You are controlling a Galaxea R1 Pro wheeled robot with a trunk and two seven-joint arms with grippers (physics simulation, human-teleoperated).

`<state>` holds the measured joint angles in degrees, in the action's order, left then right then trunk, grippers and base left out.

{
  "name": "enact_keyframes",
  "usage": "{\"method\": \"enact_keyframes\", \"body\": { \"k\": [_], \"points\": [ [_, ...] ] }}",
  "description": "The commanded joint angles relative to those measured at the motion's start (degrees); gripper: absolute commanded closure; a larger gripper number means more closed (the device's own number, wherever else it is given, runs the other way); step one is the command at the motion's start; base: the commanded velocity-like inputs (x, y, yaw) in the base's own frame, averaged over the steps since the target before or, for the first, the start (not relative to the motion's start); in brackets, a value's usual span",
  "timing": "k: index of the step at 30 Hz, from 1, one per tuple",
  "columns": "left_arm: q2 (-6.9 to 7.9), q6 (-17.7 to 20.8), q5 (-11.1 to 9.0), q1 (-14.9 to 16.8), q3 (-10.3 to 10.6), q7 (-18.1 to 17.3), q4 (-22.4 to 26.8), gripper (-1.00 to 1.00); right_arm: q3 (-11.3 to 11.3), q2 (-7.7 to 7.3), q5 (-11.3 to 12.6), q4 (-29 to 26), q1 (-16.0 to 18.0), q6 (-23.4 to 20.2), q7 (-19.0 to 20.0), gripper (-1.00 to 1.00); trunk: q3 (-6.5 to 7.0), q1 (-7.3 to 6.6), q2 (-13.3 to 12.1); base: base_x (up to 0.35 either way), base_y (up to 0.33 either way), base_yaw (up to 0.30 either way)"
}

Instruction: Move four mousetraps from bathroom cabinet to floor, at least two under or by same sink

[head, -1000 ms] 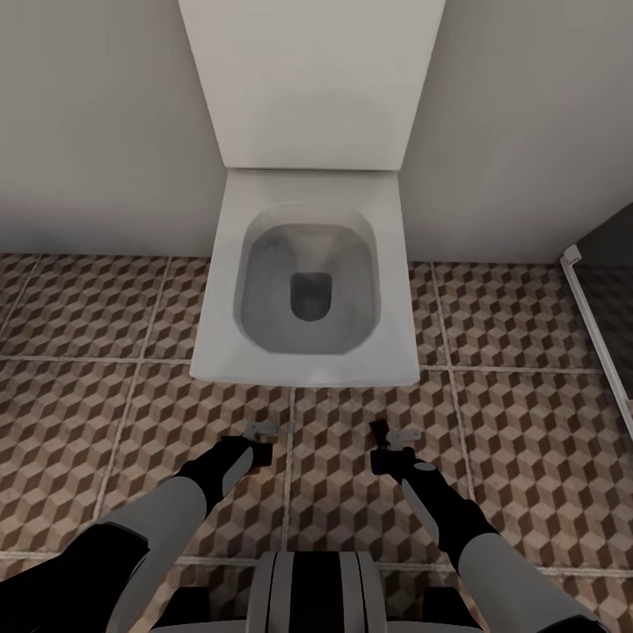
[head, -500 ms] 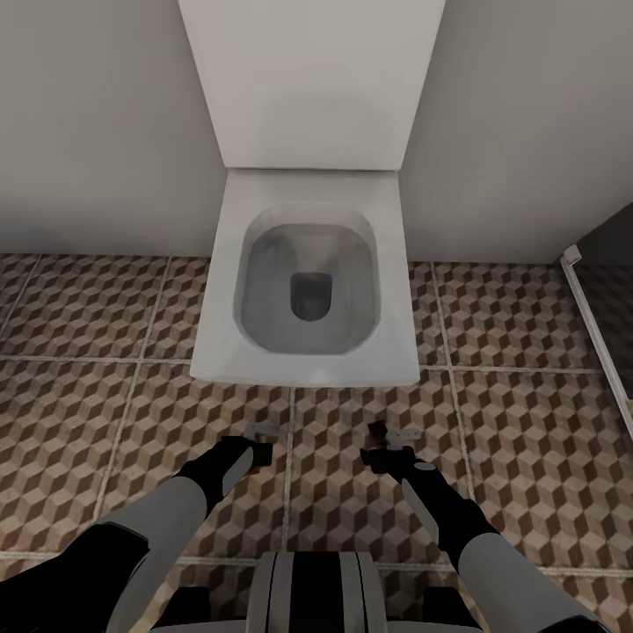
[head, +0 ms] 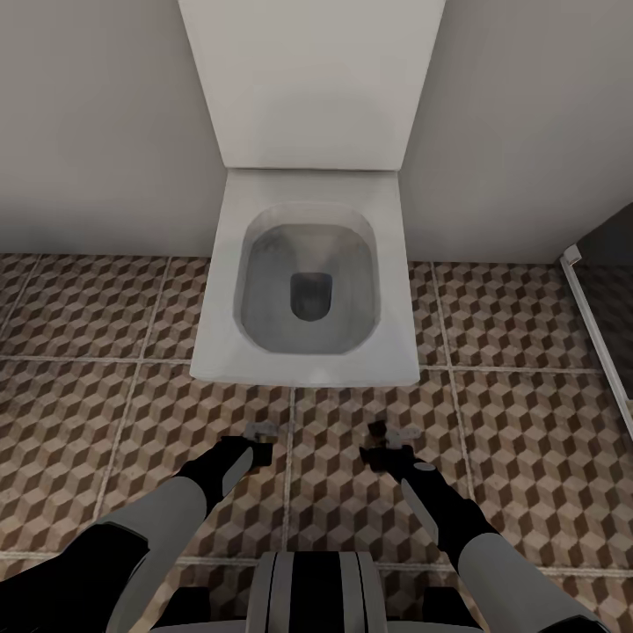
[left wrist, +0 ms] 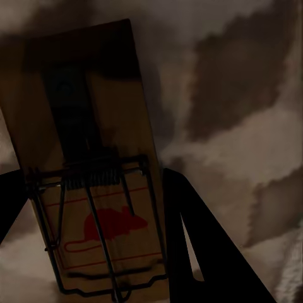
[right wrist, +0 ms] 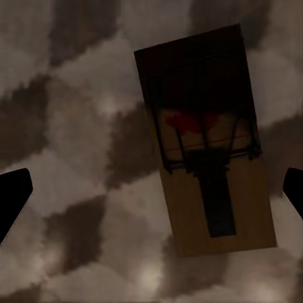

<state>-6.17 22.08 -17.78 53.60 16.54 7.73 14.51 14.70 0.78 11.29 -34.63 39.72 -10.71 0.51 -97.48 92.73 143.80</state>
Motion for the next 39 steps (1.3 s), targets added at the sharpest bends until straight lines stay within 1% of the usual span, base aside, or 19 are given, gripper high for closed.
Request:
{"method": "enact_keyframes", "body": {
  "k": [1, 4, 8, 17, 24, 33, 35, 36, 37, 38, 39],
  "points": [
    [0.05, 0.1, -2.2, -0.1, 0.7, -3.7, -2.1, 1.0, 0.1, -0.02, 0.4, -0.1, 0.0, 0.1, 0.0, -1.0, -0.03, 0.03, 0.0, 0.0, 0.0, 0.0],
    [0.1, 0.1, -2.2, -0.1, 0.7, -3.8, -2.1, 1.0, 0.2, -0.02, 0.4, -0.1, 0.0, 1.7, 0.0, -1.0, -0.03, 0.03, 0.0, 0.0, 0.0, 0.0],
    [0.07, -0.1, -2.2, -0.1, 0.8, -3.9, -1.9, 1.0, 0.3, -0.07, 0.4, -0.1, 0.0, 2.6, 0.0, -1.0, -0.03, 0.03, 0.0, 0.0, 0.0, 0.0],
    [-0.02, -0.2, -2.2, -0.1, 0.8, -4.0, -1.4, 1.0, 0.3, -0.21, 0.4, -0.1, 0.0, 2.8, 0.0, -1.0, -0.03, 0.03, 0.0, 0.0, 0.0, 0.0],
    [-0.07, -0.3, -2.2, -0.1, 0.8, -4.0, -1.4, 1.0, 0.4, -0.13, 0.5, -0.1, 0.0, 4.7, 0.2, -1.0, -0.03, 0.03, 0.0, 0.0, 0.0, 0.0],
    [-0.07, -0.6, -2.2, -0.1, 0.7, -4.0, -1.3, 1.0, 0.5, 0.0, 0.5, -0.1, 0.0, 5.2, 0.2, -1.0, -0.03, 0.03, 0.0, 0.0, 0.0, 0.0],
    [-0.07, -1.1, -2.2, -0.1, 0.7, -4.0, -1.3, 1.0, 1.1, 0.01, 0.4, -0.1, 0.0, 5.2, 0.2, -1.0, -0.03, 0.03, 0.0, 0.0, 0.0, 0.0],
    [-0.07, -1.6, -2.2, -0.1, 0.7, -4.0, -1.2, 1.0, 2.1, 0.01, 0.4, -0.1, 0.0, 5.3, 0.2, -1.0, -0.03, 0.03, 0.0, 0.0, 0.0, 0.0],
    [-0.07, -1.7, -2.2, -0.1, 0.7, -4.0, -1.2, 1.0, 2.5, 0.01, 0.4, -0.1, 0.0, 5.3, 0.2, -1.0, -0.03, 0.03, 0.0, 0.0, 0.0, 0.0],
    [-0.07, -2.0, -2.2, -0.1, 0.7, -4.0, -1.2, 1.0, 3.9, -0.04, 0.4, -0.1, 0.0, 5.8, 0.2, -1.0, -0.03, 0.03, 0.0, 0.0, 0.0, 0.0],
    [-0.07, -2.0, -2.2, -0.1, 0.7, -4.0, -1.2, 1.0, 4.3, -0.03, 0.4, -0.1, 0.0, 6.2, 0.1, -1.0, -0.03, 0.03, 0.0, 0.0, 0.0, 0.0]
  ]
}}
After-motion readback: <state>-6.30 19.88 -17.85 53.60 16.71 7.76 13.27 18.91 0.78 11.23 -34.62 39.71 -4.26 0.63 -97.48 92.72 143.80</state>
